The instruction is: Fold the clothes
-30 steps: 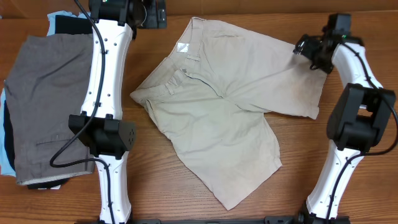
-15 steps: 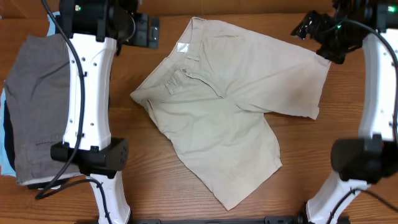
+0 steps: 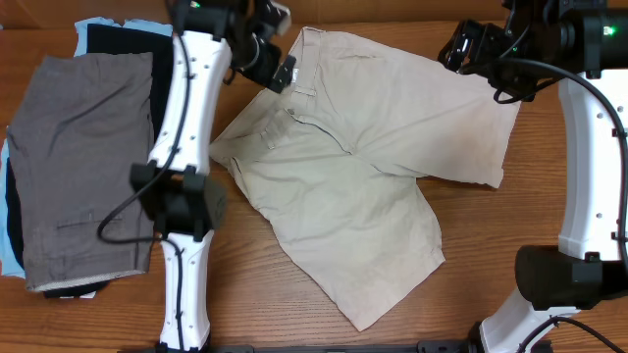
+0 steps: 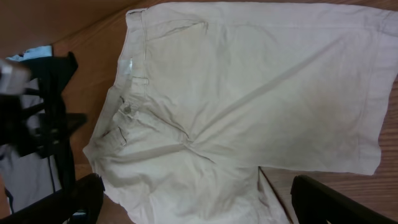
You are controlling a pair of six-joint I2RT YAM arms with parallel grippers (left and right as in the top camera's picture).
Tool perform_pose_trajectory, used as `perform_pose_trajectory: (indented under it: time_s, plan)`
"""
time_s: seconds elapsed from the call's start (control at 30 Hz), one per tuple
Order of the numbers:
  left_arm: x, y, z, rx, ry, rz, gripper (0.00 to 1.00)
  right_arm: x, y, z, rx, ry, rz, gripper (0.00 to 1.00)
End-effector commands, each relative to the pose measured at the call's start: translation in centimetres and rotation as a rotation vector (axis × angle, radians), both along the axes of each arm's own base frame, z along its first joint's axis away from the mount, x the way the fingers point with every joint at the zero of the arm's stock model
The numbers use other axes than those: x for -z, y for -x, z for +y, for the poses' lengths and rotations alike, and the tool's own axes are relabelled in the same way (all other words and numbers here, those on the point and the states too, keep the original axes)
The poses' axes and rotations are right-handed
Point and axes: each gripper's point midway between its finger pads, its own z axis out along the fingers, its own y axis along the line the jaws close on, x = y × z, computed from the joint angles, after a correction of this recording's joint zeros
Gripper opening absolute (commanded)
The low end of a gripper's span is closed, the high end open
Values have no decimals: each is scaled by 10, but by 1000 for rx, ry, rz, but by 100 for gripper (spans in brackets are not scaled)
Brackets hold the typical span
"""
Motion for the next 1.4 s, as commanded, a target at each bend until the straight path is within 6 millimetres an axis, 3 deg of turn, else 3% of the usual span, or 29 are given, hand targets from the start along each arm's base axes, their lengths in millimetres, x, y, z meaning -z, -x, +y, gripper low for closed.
perform_pose_trajectory:
  time_s: [0.0, 0.17, 0.4, 0.67, 0.73, 0.8, 0.87, 0.93, 1.1, 1.27, 1.37]
  plan:
    - [59, 1, -16, 109, 6, 92, 100, -4, -2, -5, 9, 19, -20, 99]
    - [107, 10, -21, 118, 31, 203, 100, -3, -2, -10, 21, 42, -21, 99]
    - [113, 19, -29, 129, 77, 253, 87, -4, -5, -11, 26, 48, -33, 99]
    - [119, 37, -32, 135, 77, 329, 50, -3, -5, -11, 26, 48, -27, 99]
    - [120, 37, -31, 134, 69, 330, 38, -2, -4, -11, 25, 49, -24, 99]
    - [121, 35, -29, 116, 53, 328, 10, -2, -4, -11, 25, 49, -21, 99]
    - [121, 31, -22, 79, 17, 317, 4, -1, -4, -11, 25, 49, -19, 99]
    - [115, 27, -11, 36, -36, 297, 4, 3, -4, -11, 27, 52, -9, 99]
    - [76, 10, 17, -95, -154, 188, 4, 22, -3, -12, 30, 54, 41, 99]
    - [22, 4, 33, -207, -196, 69, 4, 57, -7, -10, 27, 42, 98, 99]
    - [13, 3, 39, -230, -219, 46, 4, 80, -10, -7, 25, 23, 129, 99]
